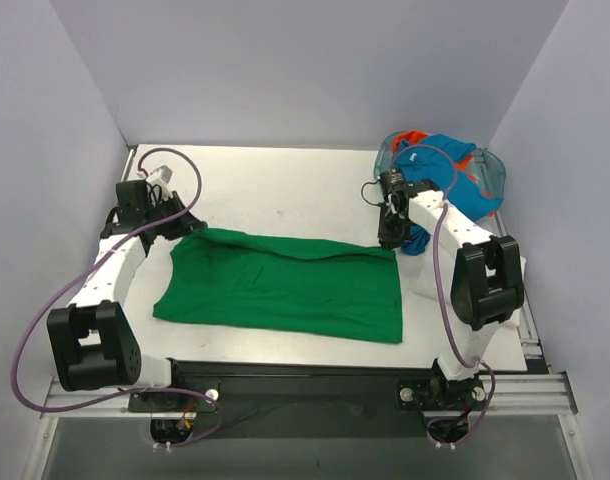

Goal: Fold and stack the t-shirts
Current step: Fold the other side of the tshirt into a rectangle

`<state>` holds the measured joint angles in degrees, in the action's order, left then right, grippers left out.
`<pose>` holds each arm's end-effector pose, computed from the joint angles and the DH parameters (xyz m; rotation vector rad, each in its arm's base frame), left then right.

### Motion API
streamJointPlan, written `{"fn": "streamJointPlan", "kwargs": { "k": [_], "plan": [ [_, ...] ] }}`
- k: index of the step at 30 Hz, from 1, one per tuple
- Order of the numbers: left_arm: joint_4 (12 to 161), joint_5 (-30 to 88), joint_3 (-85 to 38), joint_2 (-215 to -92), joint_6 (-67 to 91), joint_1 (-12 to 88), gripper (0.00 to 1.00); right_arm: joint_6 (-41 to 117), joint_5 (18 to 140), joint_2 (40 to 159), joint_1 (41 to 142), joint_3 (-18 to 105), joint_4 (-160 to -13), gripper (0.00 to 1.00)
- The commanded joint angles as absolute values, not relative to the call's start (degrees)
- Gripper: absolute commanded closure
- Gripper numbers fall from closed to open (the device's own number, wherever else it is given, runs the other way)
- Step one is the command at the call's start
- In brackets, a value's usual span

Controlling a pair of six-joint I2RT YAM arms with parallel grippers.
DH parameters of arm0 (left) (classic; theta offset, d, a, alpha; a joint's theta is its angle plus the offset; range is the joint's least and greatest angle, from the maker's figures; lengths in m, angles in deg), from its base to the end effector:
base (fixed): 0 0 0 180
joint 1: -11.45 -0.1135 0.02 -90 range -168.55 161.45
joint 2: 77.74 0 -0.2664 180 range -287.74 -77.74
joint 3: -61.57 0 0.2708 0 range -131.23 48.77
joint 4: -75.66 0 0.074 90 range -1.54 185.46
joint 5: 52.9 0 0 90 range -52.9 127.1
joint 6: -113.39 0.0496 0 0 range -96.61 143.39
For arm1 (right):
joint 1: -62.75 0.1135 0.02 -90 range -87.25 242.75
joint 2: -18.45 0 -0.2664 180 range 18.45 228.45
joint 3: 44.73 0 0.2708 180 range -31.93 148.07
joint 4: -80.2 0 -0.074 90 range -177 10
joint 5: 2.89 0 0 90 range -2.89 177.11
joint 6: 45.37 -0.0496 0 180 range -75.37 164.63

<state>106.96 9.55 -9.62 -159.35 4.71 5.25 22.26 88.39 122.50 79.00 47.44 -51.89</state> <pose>0.3360 0.0134 0.2496 -0.2457 2.2730 -0.6646 0.3957 0.1142 0.2094 0.1483 2.6250 0.2069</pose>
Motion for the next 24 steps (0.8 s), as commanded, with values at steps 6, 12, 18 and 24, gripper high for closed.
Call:
{"fn": "streamJointPlan", "kwargs": {
  "k": [6, 12, 18, 24],
  "plan": [
    [112.01, 15.21, -5.29, -149.82, 6.34, 4.77, 1.0, 20.9, 90.28, 114.0, 81.64, 39.26, -50.09, 1.0],
    [115.17, 20.12, -3.35, -145.69, 6.08, 4.68, 1.0, 20.02, 91.24, 110.22, 82.52, 34.87, -49.83, 1.0],
    [118.42, 24.34, -2.03, -142.96, 5.29, 4.68, 1.0, 19.15, 92.82, 108.55, 83.48, 32.4, -48.95, 1.0],
    [120.45, 26.99, 0.25, -140.5, 3.53, 4.51, 1.0, 18.01, 95.55, 108.72, 85.86, 29.86, -46.5, 0.99]
  ]
}}
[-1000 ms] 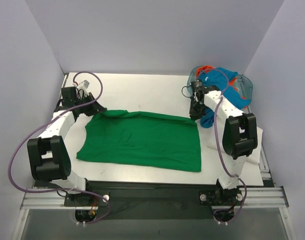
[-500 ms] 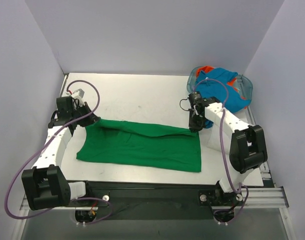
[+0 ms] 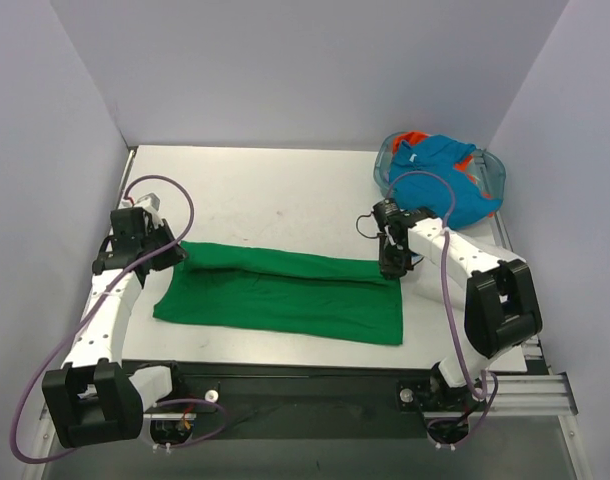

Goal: Fold and stack the t-shirts
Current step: Fold the other side of the tshirt into a rectangle

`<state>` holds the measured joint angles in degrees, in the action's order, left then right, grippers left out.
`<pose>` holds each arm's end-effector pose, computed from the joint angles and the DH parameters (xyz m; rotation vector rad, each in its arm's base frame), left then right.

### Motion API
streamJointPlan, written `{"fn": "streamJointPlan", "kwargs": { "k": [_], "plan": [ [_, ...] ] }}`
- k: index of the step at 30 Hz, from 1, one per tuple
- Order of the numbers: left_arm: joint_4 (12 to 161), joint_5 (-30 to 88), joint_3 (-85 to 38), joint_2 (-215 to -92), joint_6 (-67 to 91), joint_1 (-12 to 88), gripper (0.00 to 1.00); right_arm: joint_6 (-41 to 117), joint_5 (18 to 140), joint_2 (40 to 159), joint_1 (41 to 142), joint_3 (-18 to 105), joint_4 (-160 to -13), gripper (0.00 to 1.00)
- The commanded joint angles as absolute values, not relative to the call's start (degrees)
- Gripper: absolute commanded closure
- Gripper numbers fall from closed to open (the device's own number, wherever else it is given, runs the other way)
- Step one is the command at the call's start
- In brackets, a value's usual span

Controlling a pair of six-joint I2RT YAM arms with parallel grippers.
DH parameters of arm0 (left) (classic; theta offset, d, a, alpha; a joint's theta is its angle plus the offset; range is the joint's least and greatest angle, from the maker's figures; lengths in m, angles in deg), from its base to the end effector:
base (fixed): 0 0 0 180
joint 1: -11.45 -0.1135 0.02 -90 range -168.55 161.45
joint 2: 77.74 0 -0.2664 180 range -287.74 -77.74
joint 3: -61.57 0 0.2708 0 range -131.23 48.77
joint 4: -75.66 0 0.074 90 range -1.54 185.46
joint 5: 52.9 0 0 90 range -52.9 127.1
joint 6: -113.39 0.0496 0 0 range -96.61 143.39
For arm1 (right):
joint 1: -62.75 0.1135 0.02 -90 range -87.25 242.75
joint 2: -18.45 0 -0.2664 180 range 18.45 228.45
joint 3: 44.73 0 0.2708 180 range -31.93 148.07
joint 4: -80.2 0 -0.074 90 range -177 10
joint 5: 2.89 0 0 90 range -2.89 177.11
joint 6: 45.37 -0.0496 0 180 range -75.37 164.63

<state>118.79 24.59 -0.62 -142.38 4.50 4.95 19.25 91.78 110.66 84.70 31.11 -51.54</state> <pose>0.2617 0.0190 0.2552 -0.4173 2.3348 -0.3626 0.3196 0.1245 0.1918 0.1056 2.6984 0.1431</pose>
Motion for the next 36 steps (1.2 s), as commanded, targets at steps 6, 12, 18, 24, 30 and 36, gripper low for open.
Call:
{"fn": "streamJointPlan", "kwargs": {
  "k": [6, 12, 18, 24, 30, 36],
  "plan": [
    [120.36, 23.93, 3.59, -137.34, 2.83, 4.51, 1.0, 16.25, 96.87, 103.37, 87.79, 27.22, -43.14, 0.51],
    [121.5, 22.25, 6.32, -135.14, 2.74, 4.59, 1.0, 18.43, 95.03, 103.26, 87.71, 31.42, -44.02, 0.46],
    [124.4, 21.72, 7.2, -134.17, -0.33, 4.59, 0.96, 19.67, 91.07, 111.08, 87.97, 37.93, -45.52, 0.47],
    [134.5, 25.67, 4.22, -132.5, -3.59, 4.59, 0.54, 19.58, 89.4, 114.34, 88.76, 41.28, -46.22, 0.47],
    [135.41, 24.71, 4.47, -129.86, -3.15, 4.77, 0.5, 19.5, 89.31, 114.87, 88.94, 40.66, -46.4, 0.47],
    [120.65, 23.39, 2.81, -140.64, -4.29, 7.48, 0.5, 19.58, 88.35, 115.22, 88.94, 40.75, -46.84, 0.47]
  ]
}}
